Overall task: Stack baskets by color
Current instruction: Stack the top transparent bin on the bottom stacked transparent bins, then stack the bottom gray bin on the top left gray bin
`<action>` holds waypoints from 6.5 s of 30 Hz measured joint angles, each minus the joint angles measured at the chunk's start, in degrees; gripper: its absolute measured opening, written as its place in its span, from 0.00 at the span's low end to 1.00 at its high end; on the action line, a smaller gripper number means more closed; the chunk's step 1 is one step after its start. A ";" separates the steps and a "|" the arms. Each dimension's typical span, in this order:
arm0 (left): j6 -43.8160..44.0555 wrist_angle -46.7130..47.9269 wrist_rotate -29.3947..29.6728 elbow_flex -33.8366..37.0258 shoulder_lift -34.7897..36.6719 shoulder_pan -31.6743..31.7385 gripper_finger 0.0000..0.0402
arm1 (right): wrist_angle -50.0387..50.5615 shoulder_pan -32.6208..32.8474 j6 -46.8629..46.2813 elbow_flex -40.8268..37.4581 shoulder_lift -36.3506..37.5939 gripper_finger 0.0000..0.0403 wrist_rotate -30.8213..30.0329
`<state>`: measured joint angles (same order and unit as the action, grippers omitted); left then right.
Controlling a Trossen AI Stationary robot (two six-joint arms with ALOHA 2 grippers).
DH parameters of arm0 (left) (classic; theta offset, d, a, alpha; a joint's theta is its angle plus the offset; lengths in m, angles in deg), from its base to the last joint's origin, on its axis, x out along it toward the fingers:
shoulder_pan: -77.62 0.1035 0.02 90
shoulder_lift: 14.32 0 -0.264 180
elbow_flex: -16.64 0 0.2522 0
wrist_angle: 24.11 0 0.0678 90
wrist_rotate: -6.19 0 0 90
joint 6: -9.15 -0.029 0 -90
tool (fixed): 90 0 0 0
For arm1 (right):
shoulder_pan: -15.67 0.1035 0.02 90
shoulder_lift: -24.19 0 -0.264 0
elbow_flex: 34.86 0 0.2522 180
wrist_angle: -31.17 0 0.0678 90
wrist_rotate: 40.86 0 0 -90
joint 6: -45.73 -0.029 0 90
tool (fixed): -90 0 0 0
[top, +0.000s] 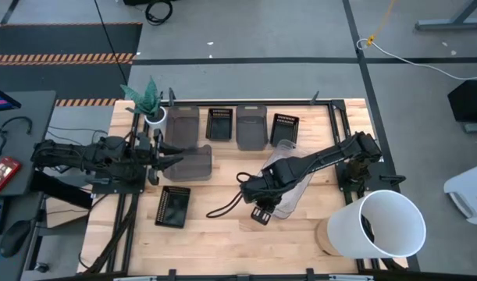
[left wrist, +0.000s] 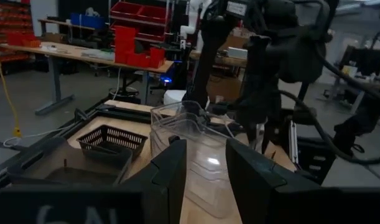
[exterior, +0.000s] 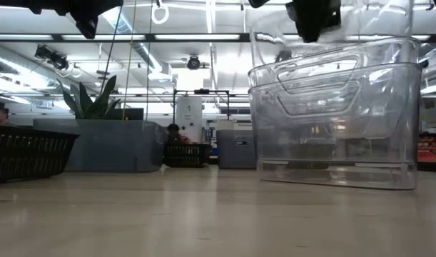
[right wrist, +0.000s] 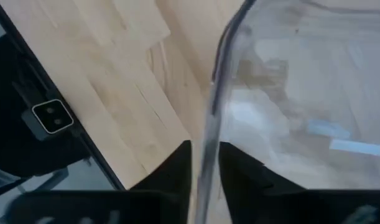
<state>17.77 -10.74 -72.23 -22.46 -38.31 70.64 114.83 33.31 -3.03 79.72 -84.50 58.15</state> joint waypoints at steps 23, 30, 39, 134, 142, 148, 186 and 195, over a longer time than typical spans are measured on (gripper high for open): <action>0.90 6.79 -2.88 0.04 -0.48 0.01 0.30 | 5.90 1.39 10.46 11.52 3.67 0.59 -12.80; 6.24 6.60 -2.89 0.07 -3.99 0.01 0.30 | 2.83 2.61 15.26 6.47 8.32 0.56 -23.18; 11.36 6.80 -5.61 0.07 -12.48 0.07 0.30 | -11.41 3.76 19.16 -7.77 16.73 0.52 -27.76; 50.85 39.72 -12.22 -35.85 -71.65 8.90 0.05 | -26.36 15.22 40.21 -30.86 30.91 0.52 -46.90; 57.13 37.64 -18.42 -35.85 -71.65 3.69 0.02 | -26.33 15.81 40.97 -30.86 30.91 0.52 -46.90; 52.87 41.98 -22.85 -43.09 -71.65 0.30 0.01 | -26.36 15.81 41.02 -30.86 30.91 0.52 -46.90; -8.60 86.83 6.85 -61.86 -70.93 10.00 0.00 | -27.00 15.78 39.48 -30.86 30.88 0.52 -46.90; -19.02 80.91 9.08 -54.29 -67.91 21.26 0.00 | -28.54 16.02 39.63 -32.83 30.80 0.52 -46.86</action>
<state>-1.24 70.17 -63.15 -76.75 -106.21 91.90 86.29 49.34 36.60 46.89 -53.70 11.29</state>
